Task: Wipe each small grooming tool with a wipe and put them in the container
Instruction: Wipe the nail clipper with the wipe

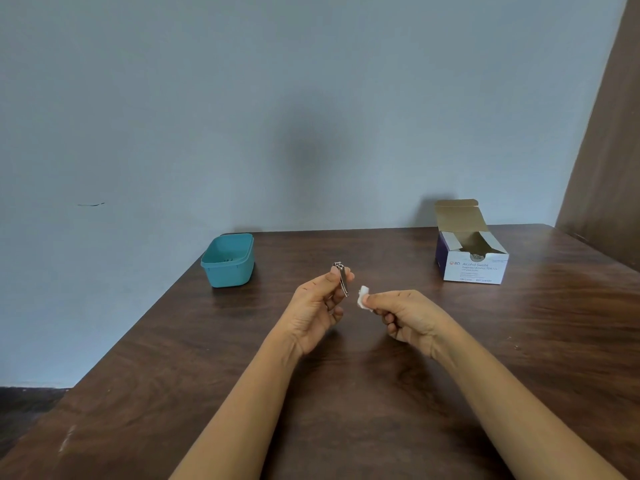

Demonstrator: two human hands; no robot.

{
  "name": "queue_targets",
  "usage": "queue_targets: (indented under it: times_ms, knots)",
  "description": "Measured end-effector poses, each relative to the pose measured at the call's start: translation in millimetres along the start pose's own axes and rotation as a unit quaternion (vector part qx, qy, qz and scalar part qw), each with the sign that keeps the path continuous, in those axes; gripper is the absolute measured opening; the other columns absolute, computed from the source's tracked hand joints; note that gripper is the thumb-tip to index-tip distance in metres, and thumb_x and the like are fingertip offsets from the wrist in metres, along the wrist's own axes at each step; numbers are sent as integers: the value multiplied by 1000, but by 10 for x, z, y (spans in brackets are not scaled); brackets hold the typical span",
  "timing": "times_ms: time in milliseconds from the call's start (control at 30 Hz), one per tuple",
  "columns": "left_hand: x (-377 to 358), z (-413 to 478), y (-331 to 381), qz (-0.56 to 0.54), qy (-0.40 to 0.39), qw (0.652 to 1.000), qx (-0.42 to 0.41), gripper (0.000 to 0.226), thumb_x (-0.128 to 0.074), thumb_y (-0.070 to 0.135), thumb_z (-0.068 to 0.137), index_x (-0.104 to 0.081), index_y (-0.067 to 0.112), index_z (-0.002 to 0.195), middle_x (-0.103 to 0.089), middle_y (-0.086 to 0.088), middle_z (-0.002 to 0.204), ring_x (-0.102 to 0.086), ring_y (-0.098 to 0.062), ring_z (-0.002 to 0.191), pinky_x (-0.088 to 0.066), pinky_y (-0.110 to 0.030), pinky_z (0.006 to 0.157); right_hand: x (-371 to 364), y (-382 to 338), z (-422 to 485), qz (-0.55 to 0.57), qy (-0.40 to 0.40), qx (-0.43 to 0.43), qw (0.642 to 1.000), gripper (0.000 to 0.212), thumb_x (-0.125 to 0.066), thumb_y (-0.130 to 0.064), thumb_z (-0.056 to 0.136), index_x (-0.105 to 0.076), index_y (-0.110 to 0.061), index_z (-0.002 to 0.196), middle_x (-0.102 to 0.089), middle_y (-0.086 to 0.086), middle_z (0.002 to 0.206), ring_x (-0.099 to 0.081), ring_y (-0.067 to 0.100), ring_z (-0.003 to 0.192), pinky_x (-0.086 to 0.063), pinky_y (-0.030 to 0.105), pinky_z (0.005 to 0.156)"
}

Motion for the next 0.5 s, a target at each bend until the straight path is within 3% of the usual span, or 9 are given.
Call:
queue_targets:
  times_ms: [167,333,500]
  knots:
    - [35,17,-2,-63,-8,998,14,18,-66,33,77,-79,20,76,-61,3,90,-50,-4,69,-38,-22,65,32,25,26,24,20,-5,999,14,-77,-17,76,-73,-8,86,-51,-3,63,-36,5,53,-34,16,47]
    - [96,38,66,-165,-3,986,10,17,-67,30,76,-78,18,79,-68,5,91,-48,-4,68,-38,-20,61,60,37,54,48,45,18,998,18,-76,-19,78,-73,-8,92,-50,-3,67,-36,5,55,-35,16,47]
    - [234,45,191,-234,15,972,-10,17,-66,31,76,-77,20,83,-70,7,89,-50,-3,63,-36,-19,61,-12,41,29,21,63,64,996,16,-77,-24,77,-76,-11,85,-52,-6,61,-36,8,58,-36,21,58]
Point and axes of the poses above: each hand's wrist, its own z-axis towards the middle knuckle, its own x-axis out of the back of the hand, y = z × x, the point moved 6 cm from there along z, towards the middle knuckle
